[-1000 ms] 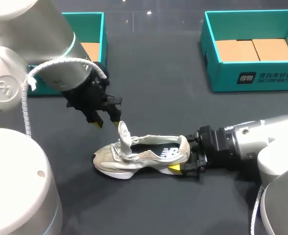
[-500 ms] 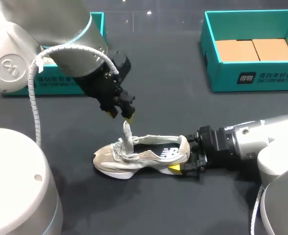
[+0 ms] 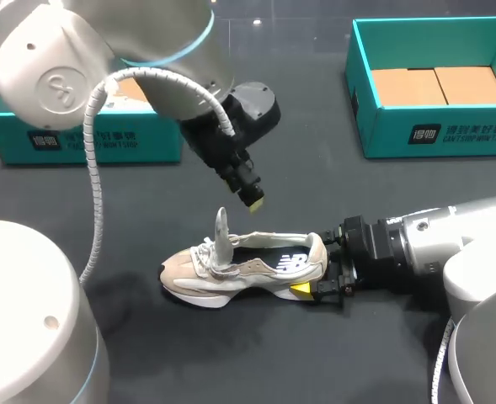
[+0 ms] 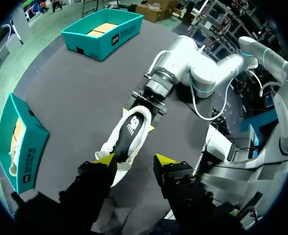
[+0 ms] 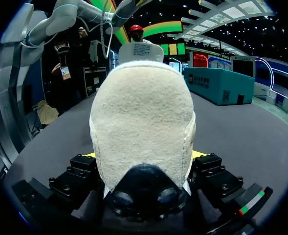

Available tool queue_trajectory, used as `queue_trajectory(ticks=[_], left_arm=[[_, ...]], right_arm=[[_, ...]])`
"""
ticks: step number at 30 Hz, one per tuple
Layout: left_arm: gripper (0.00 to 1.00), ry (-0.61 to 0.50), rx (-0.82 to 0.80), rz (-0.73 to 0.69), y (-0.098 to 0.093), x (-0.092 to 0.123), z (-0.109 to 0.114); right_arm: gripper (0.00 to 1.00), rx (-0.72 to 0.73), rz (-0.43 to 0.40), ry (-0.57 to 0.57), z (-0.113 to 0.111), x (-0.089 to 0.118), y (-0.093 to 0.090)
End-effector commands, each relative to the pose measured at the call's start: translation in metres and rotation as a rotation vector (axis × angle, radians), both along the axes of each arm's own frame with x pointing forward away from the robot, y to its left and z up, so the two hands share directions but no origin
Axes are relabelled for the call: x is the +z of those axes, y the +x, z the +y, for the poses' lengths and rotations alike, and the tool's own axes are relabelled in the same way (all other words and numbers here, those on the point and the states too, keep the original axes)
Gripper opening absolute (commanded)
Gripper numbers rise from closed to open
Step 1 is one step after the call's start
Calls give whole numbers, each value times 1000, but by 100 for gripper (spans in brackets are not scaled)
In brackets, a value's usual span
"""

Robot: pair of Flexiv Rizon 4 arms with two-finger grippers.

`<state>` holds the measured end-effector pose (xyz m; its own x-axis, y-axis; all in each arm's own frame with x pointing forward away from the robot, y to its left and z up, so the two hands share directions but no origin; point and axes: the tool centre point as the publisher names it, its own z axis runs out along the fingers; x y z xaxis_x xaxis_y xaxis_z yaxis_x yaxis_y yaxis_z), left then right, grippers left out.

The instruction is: Take the shoe out of the shoebox, open the shoe tongue, remove and reinsert the insole, then place the shoe into the shoebox

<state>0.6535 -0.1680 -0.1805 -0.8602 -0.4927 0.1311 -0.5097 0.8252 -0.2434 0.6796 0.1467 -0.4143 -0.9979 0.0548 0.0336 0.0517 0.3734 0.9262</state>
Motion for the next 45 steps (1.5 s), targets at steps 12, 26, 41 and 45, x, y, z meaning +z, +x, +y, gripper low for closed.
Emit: queue_trajectory(ticks=[12,26,41,45], left_arm=[[0,113,-38,61,9,-24,-40],[0,90,-123,26,6,-50,-41],[0,61,-177,17,7,-88,-41],[0,61,-177,17,7,-88,-41]], right_arm=[[0,-1,0,-5,1,0,-2],[0,-1,0,-5,1,0,-2],[0,-1,0,-5,1,0,-2],[0,-1,0,-5,1,0,-2]])
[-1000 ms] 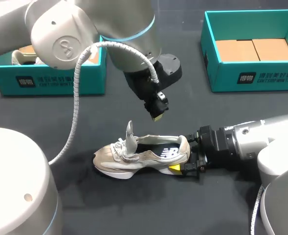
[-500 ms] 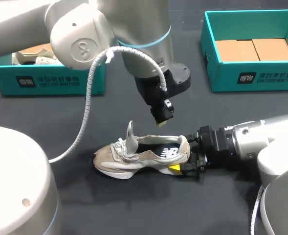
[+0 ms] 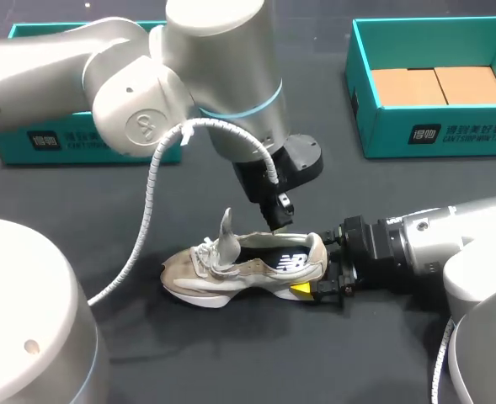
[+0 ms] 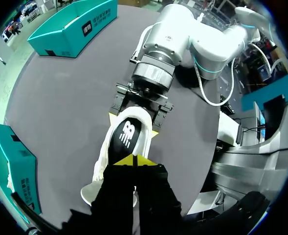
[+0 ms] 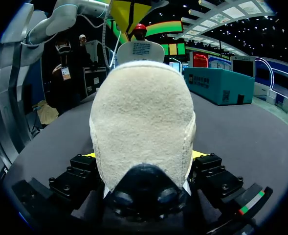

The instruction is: Take the shoe out of the shoebox, open the shoe tongue, remove and reinsert the insole, then place the shoe into the shoebox

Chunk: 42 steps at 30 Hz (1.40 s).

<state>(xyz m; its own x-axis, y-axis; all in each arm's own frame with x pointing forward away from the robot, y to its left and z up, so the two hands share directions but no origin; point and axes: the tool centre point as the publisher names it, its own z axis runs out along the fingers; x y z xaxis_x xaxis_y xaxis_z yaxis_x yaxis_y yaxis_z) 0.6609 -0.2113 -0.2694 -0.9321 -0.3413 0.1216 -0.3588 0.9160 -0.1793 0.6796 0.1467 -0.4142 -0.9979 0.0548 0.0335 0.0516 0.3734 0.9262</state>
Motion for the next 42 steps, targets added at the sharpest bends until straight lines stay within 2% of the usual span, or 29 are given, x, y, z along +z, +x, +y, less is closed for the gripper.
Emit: queue_trajectory(ticks=[1,2,8,11,25,36,42], left_arm=[[0,-3,0,-2,-1,1,2],[0,-3,0,-2,-1,1,2],[0,31,-24,-1,2,-37,-10],[0,37,-35,15,2,-49,-11],[0,69,-48,20,-6,-82,-4],[0,72,-7,66,5,-101,10],[0,64,-55,116,3,-108,19]], right_arm=[[0,-1,0,-5,1,0,-2],[0,-1,0,-5,1,0,-2],[0,-1,0,-5,1,0,-2],[0,-1,0,-5,1,0,-2],[0,-1,0,-5,1,0,-2],[0,-1,0,-5,1,0,-2],[0,-1,0,-5,1,0,-2]])
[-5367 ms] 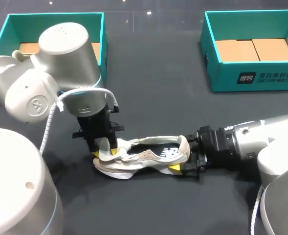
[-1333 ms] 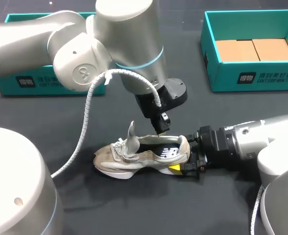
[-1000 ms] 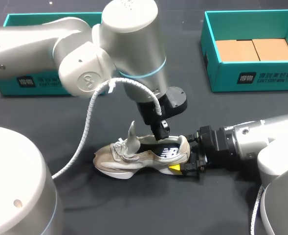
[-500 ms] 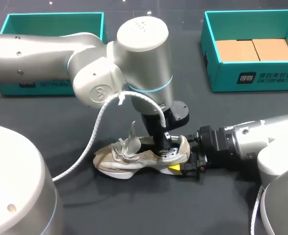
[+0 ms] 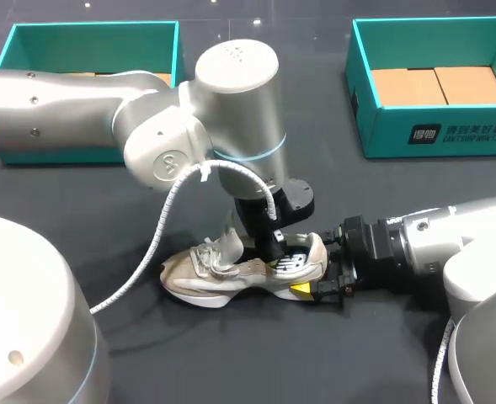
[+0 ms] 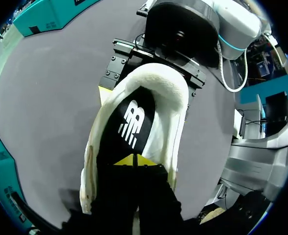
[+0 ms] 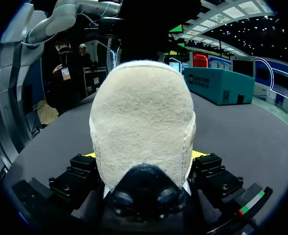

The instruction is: Take the shoe out of the shoebox, open the shoe tongue, remove and reinsert the insole, then place the shoe into the shoebox

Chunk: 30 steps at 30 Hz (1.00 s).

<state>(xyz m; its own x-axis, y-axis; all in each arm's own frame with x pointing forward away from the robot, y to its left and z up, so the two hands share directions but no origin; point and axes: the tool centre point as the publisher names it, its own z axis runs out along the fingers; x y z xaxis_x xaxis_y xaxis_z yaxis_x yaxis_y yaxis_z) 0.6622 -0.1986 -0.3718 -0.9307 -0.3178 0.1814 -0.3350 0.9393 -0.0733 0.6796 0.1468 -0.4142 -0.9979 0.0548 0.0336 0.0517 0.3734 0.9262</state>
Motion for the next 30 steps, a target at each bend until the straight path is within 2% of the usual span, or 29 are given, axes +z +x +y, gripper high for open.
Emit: queue_trajectory(ticks=[1,13,27,28,29,30], left_arm=[[0,-15,-22,30,1,-7,7],[0,13,-130,19,-13,-13,17],[0,57,-121,-49,-22,-29,22],[1,56,-122,-48,-22,-30,21],[10,60,-117,-56,-22,-31,21],[13,63,-114,-60,-21,-32,21]], right_arm=[[0,-1,0,-6,1,0,-2],[0,-1,0,-6,1,0,-2],[0,-1,0,-6,1,0,-2],[0,-1,0,-6,1,0,-2],[0,-1,0,-6,1,0,-2],[0,-1,0,-6,1,0,-2]])
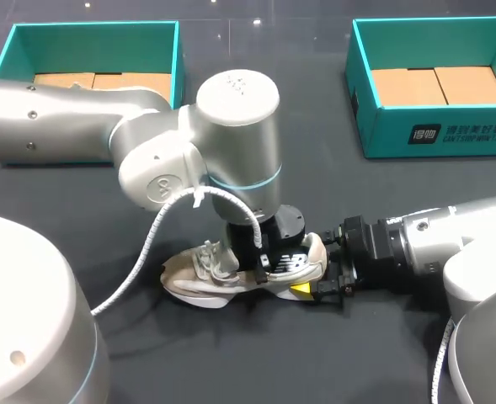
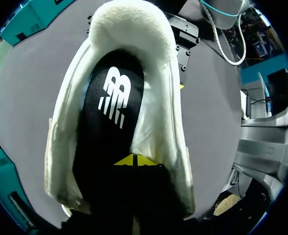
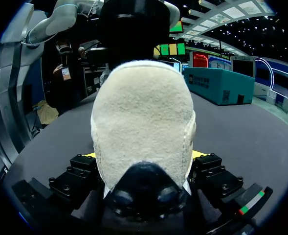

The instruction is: Take the shoe out of the shoebox, open the shoe tongue, remove and reinsert the insole, then place the shoe into the shoebox

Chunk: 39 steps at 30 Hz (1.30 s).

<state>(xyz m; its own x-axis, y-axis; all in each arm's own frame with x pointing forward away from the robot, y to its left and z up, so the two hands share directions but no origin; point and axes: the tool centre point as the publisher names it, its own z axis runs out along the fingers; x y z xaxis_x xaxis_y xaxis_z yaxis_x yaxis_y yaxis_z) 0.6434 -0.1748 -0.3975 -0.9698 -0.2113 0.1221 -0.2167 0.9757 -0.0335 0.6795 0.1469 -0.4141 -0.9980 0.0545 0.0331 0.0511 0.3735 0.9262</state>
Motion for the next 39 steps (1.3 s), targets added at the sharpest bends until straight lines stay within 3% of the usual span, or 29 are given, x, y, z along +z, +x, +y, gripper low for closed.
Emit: queue_trajectory(ticks=[1,3,7,19,35,37,39], left_arm=[[15,7,5,-13,-3,-7,-4],[27,11,9,-27,-3,-9,-4],[36,19,7,-60,-2,-11,-6],[39,48,30,-186,9,-29,-10],[31,75,94,-228,39,-34,-2],[24,75,100,-230,40,-34,-1],[7,75,103,-230,41,-34,-1]], right_arm=[[0,-1,1,-5,1,0,-1],[0,-1,1,-5,1,0,-1],[0,-1,1,-5,1,0,-1],[0,-1,1,-5,1,0,-1],[0,-1,1,-5,1,0,-1],[0,-1,1,-5,1,0,-1],[0,-1,1,-5,1,0,-1]])
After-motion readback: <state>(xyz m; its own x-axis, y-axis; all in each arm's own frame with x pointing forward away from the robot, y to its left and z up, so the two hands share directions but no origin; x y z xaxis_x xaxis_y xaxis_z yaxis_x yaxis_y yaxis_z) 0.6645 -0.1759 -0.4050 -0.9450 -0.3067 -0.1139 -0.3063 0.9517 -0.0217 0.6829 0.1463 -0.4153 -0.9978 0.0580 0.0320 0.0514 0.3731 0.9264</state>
